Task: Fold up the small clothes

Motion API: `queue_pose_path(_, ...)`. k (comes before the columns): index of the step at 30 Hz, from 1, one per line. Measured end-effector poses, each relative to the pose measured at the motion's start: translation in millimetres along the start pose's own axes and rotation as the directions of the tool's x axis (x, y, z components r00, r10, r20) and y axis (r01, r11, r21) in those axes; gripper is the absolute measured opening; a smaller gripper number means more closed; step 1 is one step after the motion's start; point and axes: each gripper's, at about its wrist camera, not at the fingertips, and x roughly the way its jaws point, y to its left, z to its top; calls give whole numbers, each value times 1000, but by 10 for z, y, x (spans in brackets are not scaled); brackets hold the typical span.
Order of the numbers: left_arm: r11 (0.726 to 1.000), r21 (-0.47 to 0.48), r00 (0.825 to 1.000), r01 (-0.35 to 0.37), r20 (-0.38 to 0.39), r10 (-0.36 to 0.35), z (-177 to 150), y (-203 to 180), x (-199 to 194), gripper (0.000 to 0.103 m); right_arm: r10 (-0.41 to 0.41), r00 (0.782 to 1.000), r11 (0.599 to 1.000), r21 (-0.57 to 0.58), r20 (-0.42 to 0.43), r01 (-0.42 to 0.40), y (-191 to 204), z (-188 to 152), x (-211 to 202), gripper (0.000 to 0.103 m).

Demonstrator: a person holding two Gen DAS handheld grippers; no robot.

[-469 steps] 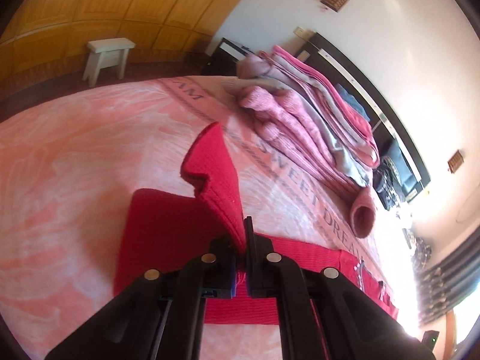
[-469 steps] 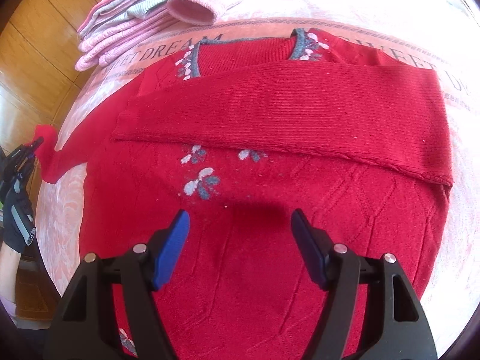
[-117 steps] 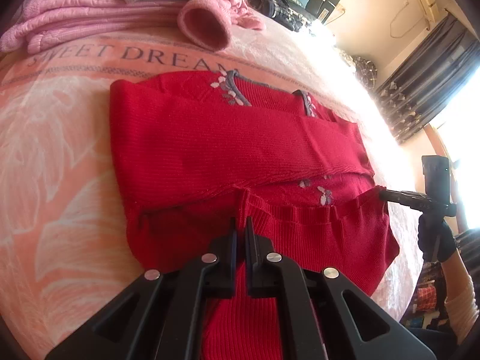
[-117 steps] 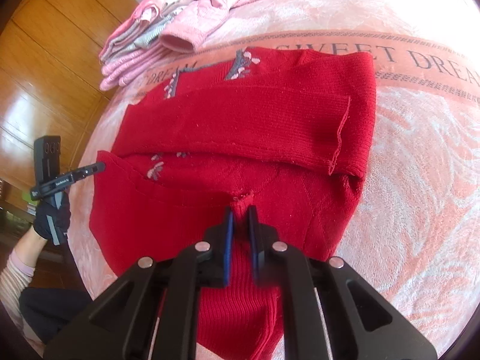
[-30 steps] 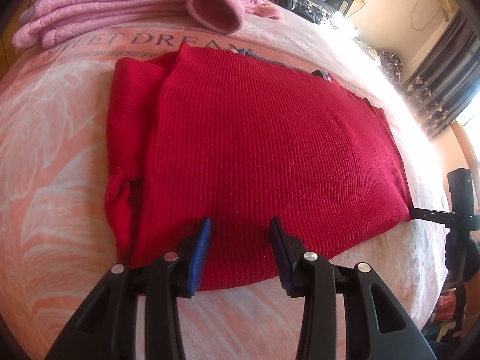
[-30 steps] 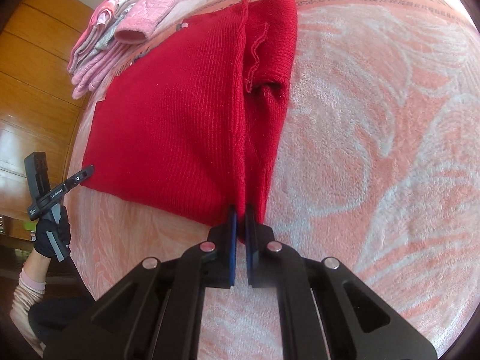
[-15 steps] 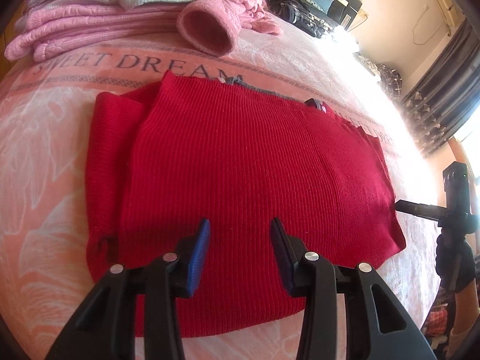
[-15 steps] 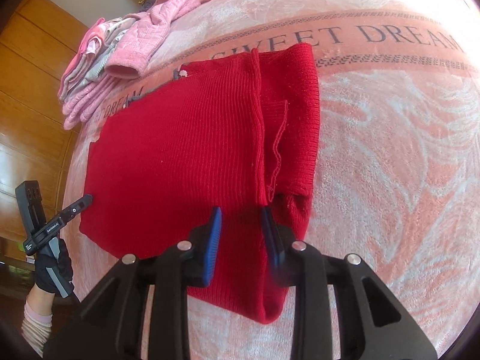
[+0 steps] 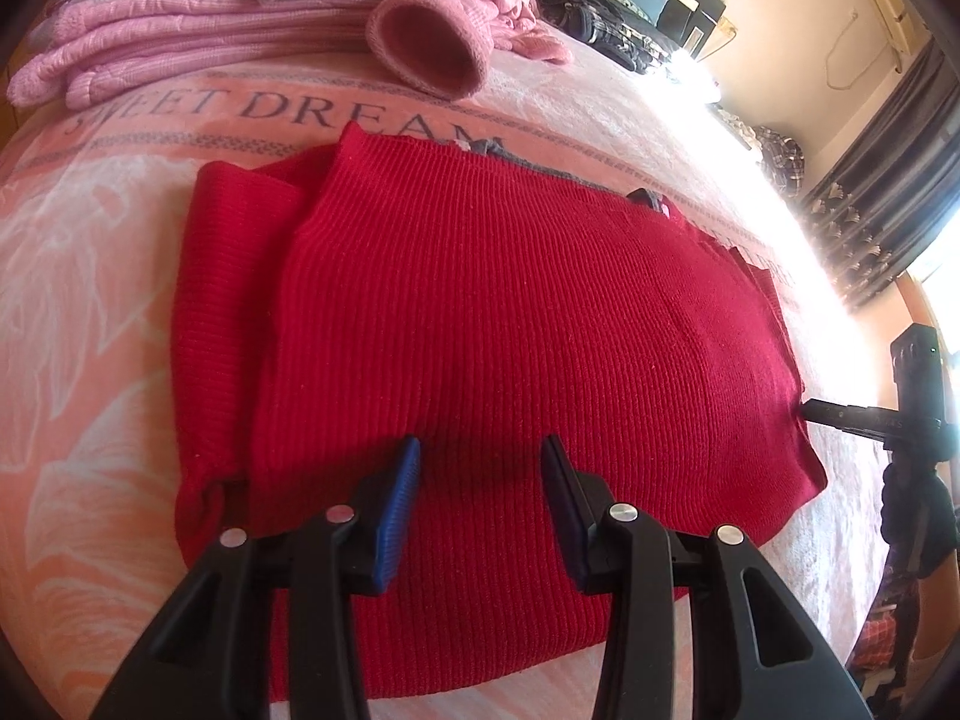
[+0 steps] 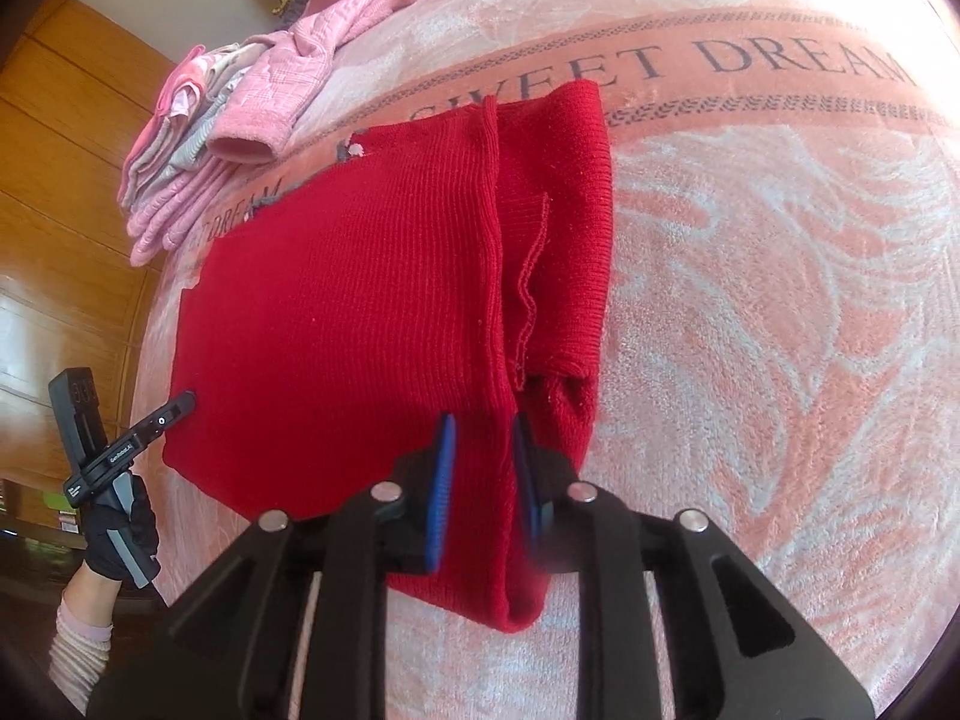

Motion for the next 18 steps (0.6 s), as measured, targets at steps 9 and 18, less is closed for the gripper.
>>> queue_pose_path(9, 1000, -19, 1000, -10, 29, 10, 68, 81, -91, 47, 32, 999, 999, 36, -41, -30, -223, -26, -29, 56)
queue_pose_path(18, 1000, -28, 1000, -7, 15, 8, 49, 142, -18, 47, 73, 995, 996, 56, -69, -69, -285, -29, 158, 54)
